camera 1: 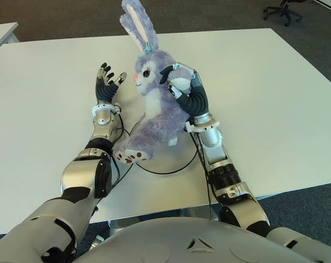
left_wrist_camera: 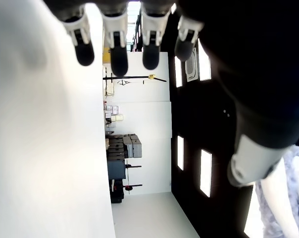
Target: Put the doll into the plate.
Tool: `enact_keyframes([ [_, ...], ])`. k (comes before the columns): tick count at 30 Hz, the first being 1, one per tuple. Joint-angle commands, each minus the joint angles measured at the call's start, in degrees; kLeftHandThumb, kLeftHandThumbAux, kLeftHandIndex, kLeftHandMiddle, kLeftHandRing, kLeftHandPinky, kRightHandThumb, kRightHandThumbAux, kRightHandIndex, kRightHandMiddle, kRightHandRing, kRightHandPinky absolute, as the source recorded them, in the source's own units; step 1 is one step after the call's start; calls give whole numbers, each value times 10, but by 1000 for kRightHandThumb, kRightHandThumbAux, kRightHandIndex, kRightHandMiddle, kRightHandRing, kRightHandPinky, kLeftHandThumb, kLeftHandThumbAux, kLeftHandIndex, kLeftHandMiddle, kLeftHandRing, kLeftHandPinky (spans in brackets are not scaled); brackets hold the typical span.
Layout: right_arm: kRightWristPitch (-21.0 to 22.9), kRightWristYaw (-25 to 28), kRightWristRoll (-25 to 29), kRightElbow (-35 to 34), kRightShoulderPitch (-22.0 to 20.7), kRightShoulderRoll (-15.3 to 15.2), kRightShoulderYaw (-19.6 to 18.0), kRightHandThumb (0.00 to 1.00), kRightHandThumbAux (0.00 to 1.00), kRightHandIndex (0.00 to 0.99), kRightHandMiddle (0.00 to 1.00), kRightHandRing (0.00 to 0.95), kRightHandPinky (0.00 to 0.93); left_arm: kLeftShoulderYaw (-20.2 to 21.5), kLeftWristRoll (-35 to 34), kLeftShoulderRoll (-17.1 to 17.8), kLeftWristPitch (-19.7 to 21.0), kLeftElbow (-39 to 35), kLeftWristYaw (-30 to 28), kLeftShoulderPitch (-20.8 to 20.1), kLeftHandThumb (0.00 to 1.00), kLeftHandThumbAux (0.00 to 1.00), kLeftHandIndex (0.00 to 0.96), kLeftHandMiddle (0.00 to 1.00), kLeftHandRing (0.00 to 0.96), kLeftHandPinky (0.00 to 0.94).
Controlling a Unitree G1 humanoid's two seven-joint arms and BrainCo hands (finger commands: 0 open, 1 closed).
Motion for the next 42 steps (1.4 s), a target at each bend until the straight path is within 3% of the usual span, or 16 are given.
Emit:
enact_keyframes([
  [1,9,5,24,15,58,7,7,824,697,351,516,487,481,-3,-1,-53,77,85,-1,139,99,631,9,83,105,115],
  [5,12,12,35,11,63,7,10,834,686,408,470,451,434,-4,-1,-55,73,84,-4,142,97,626,9,76,96,103],
  [11,14,17,44,8,67,8,11,831,687,416,458,392,376,-2,-3,-55,75,84,-7,142,91,620,1,75,94,114],
  [18,13,23,56,6,71,9,15,829,687,415,454,360,374,-1,-4,-56,73,83,-5,142,95,622,0,92,112,161],
  [26,13,26,60,3,73,8,17,818,698,371,458,346,353,-2,-4,-57,72,82,0,142,102,615,6,111,132,165],
  [28,12,28,63,2,73,8,18,828,688,413,454,341,348,-2,-3,-57,72,82,1,142,103,615,8,114,134,161],
  [42,-7,26,62,10,71,12,16,830,686,416,454,335,349,-4,-1,-59,74,81,8,142,101,627,6,112,123,130],
])
